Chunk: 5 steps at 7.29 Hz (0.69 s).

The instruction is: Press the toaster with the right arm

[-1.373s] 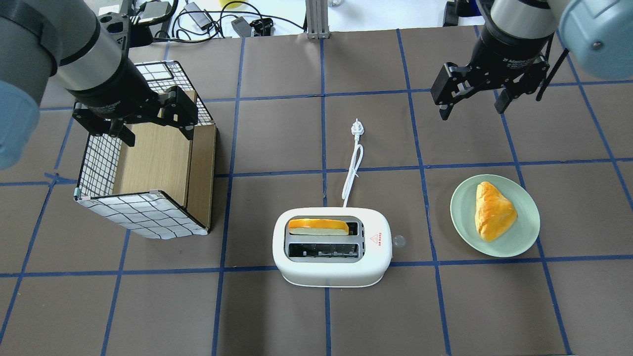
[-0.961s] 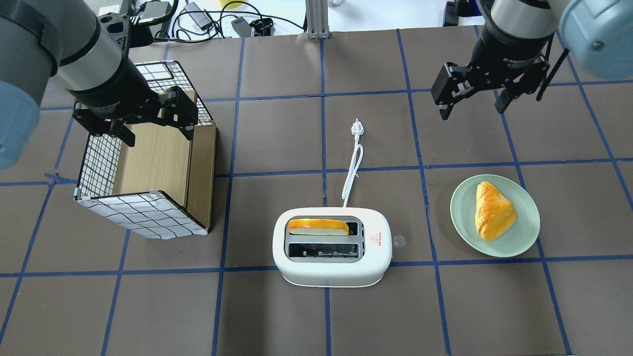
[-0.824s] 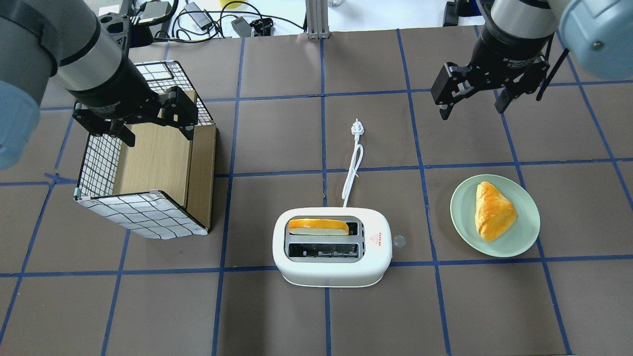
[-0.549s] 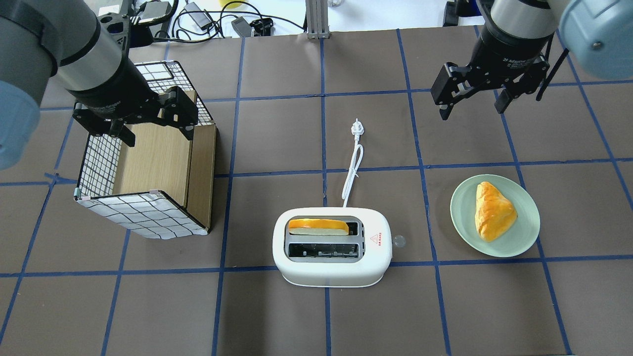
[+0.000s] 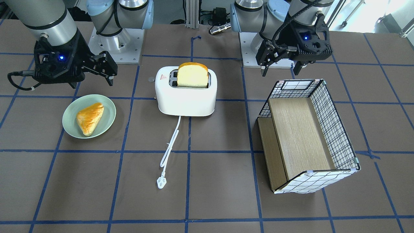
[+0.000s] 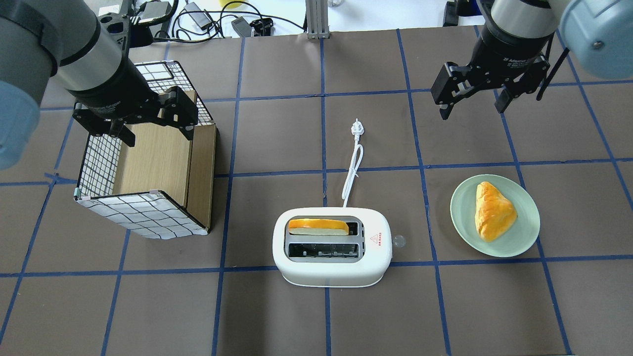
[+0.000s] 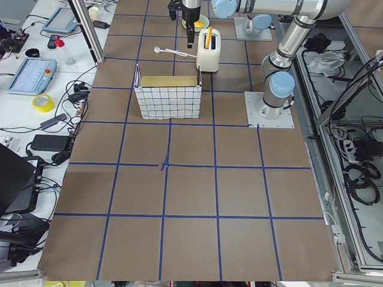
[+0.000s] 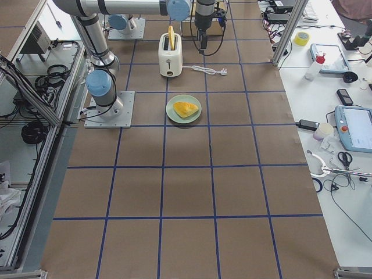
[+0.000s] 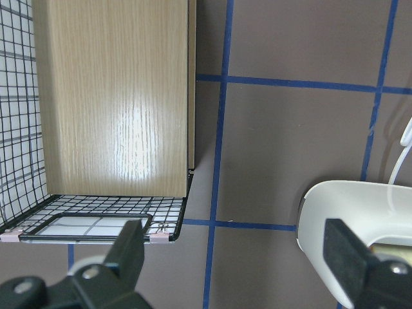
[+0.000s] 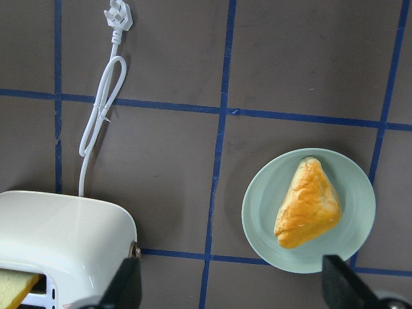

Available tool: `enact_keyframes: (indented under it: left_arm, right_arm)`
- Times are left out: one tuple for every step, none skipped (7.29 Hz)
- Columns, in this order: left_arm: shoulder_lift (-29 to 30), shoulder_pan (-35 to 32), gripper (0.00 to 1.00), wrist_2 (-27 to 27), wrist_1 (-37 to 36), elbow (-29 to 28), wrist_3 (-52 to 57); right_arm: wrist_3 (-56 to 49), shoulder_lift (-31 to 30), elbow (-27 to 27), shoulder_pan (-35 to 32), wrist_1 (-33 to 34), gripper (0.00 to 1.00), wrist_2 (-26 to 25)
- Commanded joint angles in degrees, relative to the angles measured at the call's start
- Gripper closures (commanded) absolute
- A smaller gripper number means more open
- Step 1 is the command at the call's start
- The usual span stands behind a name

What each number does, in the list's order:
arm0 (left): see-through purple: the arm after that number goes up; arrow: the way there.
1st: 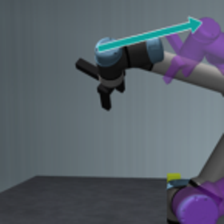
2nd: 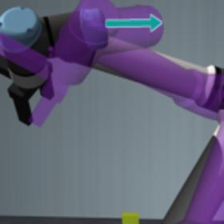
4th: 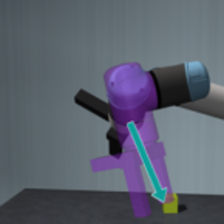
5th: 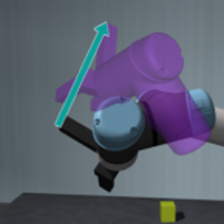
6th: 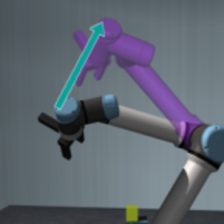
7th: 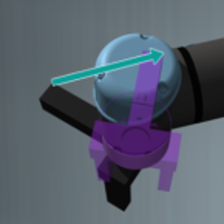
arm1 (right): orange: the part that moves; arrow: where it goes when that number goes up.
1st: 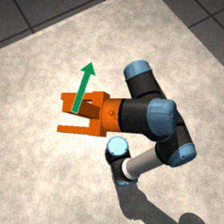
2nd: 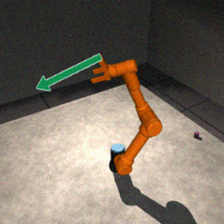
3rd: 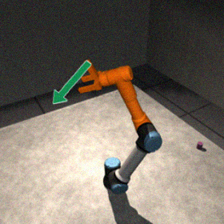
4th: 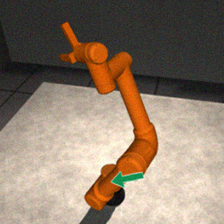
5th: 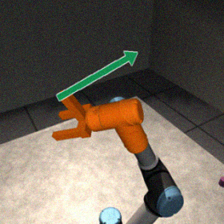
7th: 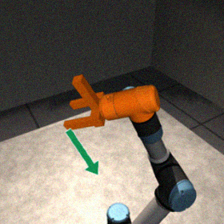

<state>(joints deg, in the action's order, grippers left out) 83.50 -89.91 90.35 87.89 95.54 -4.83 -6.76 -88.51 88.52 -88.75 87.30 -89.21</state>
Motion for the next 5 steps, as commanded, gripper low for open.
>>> enact_keyframes:
  left_arm:
    - [0.00, 0.00, 0.00, 0.00, 0.00, 0.00, 0.00]
    - [0.00, 0.00, 0.00, 0.00, 0.00, 0.00, 0.00]
    - [0.00, 0.00, 0.00, 0.00, 0.00, 0.00, 0.00]
    - [0.00, 0.00, 0.00, 0.00, 0.00, 0.00, 0.00]
    - [0.00, 0.00, 0.00, 0.00, 0.00, 0.00, 0.00]
  right_arm:
    - [0.69, -0.09, 0.08, -0.36, -0.55, 0.00, -0.09]
    - [0.78, -0.52, 0.17, -0.54, -0.90, 0.00, 0.17]
    - [1.83, -0.79, 1.04, -0.63, -2.04, 0.00, 0.78]
    - [3.06, -2.62, 3.66, -0.81, -3.18, 0.00, 0.88]
    - [3.33, -5.59, 8.03, -0.72, -2.15, 0.05, 1.23]
